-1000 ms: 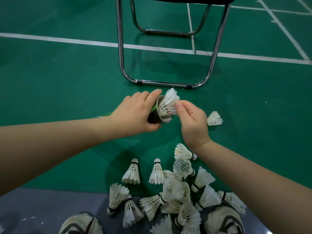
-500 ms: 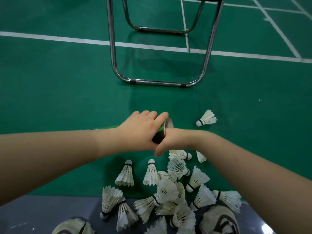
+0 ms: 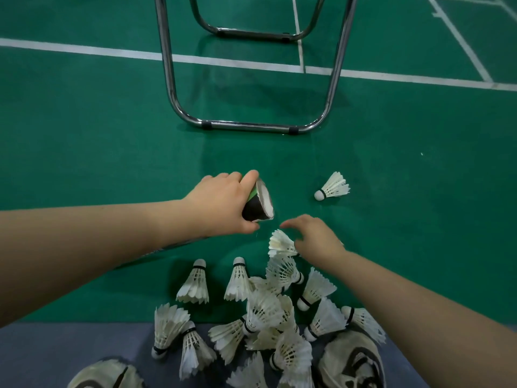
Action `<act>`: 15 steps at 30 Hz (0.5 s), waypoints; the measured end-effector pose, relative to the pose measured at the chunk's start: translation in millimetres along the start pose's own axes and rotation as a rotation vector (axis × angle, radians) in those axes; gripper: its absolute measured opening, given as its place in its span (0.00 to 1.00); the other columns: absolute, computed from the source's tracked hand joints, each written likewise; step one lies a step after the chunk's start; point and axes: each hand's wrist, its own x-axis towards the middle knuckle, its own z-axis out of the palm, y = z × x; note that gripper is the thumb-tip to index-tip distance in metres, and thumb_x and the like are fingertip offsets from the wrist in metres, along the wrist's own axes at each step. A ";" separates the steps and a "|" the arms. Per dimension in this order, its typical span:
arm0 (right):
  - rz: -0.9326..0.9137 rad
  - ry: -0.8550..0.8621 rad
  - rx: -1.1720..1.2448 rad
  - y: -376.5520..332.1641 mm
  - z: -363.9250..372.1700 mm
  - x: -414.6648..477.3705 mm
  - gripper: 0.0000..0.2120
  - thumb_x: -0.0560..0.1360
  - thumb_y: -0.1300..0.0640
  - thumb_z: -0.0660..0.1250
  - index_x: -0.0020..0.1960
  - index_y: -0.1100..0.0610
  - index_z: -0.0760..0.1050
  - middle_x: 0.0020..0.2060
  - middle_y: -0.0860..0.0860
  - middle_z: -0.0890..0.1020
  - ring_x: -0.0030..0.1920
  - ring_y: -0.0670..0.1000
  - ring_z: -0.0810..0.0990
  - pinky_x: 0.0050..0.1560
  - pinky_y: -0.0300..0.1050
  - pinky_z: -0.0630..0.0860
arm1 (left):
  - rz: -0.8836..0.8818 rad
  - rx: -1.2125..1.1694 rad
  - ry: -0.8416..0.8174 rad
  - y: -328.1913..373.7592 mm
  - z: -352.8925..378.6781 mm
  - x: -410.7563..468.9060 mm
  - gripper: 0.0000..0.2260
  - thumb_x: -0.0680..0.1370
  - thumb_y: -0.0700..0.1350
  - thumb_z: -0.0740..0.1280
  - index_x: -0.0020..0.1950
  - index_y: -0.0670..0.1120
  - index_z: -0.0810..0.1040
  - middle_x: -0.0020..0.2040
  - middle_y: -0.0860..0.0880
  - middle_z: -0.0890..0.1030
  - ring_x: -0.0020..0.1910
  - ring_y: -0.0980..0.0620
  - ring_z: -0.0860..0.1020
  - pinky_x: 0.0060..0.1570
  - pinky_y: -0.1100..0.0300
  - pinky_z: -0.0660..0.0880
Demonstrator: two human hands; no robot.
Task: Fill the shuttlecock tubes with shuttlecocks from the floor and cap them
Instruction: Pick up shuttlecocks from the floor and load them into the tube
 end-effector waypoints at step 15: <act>-0.480 -0.366 -0.781 17.1 34.1 -23.4 0.17 0.73 0.52 0.64 0.60 0.54 0.73 0.57 0.51 0.78 0.68 0.54 0.64 0.73 0.62 0.46 | 0.007 -0.006 -0.024 -2.7 8.4 -5.4 0.37 0.69 0.64 0.67 0.69 0.47 0.58 0.54 0.46 0.75 0.53 0.44 0.74 0.53 0.50 0.72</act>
